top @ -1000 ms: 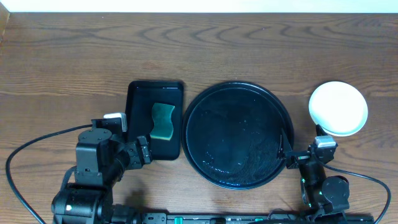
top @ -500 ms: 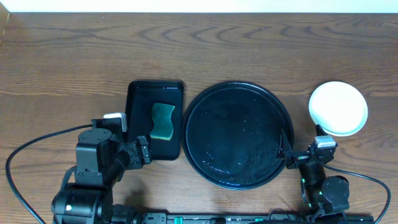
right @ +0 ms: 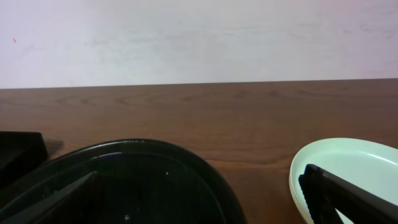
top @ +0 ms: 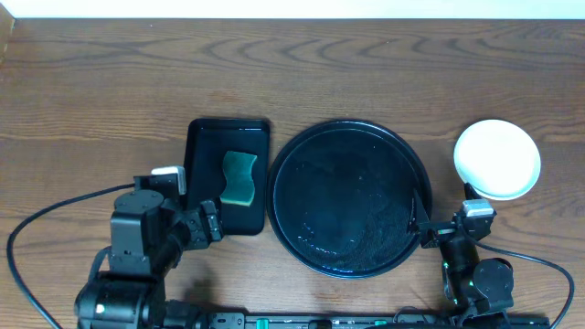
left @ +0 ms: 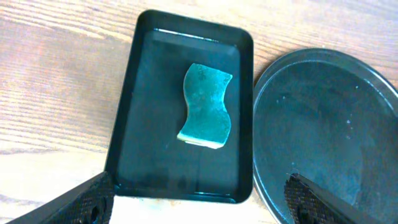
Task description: Clean dirty plates on tray and stack at the side
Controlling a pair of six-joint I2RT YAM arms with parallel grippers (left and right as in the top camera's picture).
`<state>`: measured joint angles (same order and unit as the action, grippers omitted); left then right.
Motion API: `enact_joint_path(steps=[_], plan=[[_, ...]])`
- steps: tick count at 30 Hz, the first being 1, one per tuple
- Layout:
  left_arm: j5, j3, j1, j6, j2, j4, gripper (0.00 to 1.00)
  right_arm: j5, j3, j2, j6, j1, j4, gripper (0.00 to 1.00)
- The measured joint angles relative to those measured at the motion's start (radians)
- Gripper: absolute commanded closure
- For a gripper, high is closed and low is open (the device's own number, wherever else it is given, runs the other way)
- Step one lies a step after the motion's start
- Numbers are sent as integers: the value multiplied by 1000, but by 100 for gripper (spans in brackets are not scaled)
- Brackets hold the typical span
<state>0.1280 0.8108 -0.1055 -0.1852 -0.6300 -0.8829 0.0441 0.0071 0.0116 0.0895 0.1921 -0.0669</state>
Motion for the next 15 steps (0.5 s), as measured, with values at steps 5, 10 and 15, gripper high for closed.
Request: enact_joint_path(steps=[5, 10, 15], plan=[[-4, -5, 0, 2, 56, -14, 11, 0, 0, 0, 0, 0, 0, 1], [-11, -123, 0, 3, 175, 105, 11, -1, 0, 0, 0, 0, -1, 1], [-18, -354, 0, 3, 329, 313, 11, -3, 0, 0, -2, 0, 0, 1]])
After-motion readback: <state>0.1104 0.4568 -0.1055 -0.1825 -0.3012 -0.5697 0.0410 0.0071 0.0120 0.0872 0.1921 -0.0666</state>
